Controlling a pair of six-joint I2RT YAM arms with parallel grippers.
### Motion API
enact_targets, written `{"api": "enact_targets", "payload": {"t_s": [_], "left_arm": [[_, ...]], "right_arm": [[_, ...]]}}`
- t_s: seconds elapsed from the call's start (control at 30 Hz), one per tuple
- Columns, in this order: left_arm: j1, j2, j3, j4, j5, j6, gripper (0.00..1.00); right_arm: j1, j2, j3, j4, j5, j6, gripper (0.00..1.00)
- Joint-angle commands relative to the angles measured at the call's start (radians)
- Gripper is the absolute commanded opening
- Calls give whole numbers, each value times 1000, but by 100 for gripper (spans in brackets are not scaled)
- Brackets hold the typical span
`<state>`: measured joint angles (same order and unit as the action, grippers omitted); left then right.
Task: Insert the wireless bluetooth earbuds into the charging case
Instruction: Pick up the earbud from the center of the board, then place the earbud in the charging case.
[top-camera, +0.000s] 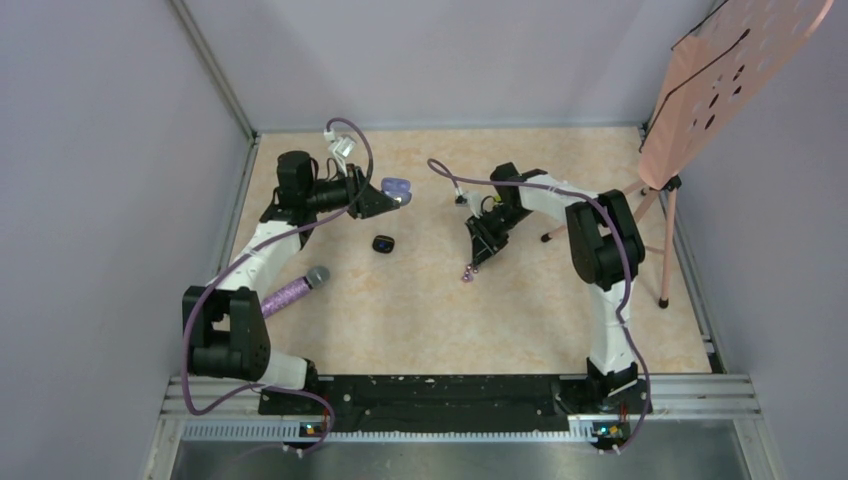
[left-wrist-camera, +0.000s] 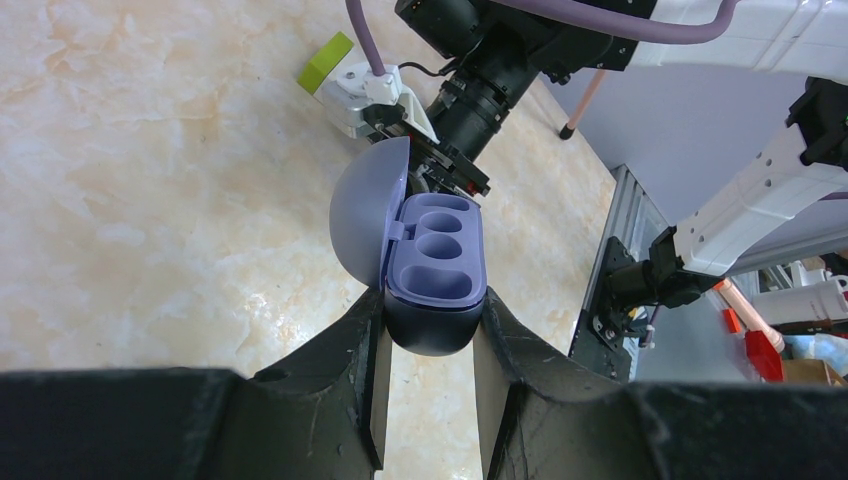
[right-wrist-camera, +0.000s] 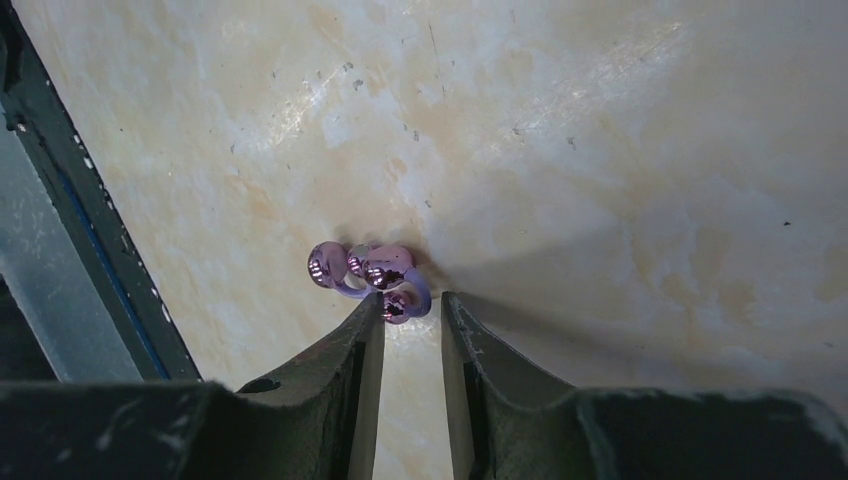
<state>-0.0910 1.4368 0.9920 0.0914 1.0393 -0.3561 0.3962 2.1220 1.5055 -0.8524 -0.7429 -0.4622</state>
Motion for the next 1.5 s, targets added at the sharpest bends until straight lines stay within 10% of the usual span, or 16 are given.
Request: {"api": "enact_targets", "payload": {"t_s": [0.0, 0.33, 0.93, 1.47], "left_arm": [[6, -9, 7, 24, 10, 8, 0], [7, -12, 5, 8, 4, 19, 0], [-30, 37, 30, 58, 72, 40, 0], [-166, -100, 82, -79, 127, 341, 0]], "right_arm": [[-2, 14, 22, 27, -10, -15, 27], [7, 16, 10, 40, -34, -42, 0], [61, -690, -159, 389, 12, -96, 0], [332, -719, 16, 466, 357, 21, 0]]}}
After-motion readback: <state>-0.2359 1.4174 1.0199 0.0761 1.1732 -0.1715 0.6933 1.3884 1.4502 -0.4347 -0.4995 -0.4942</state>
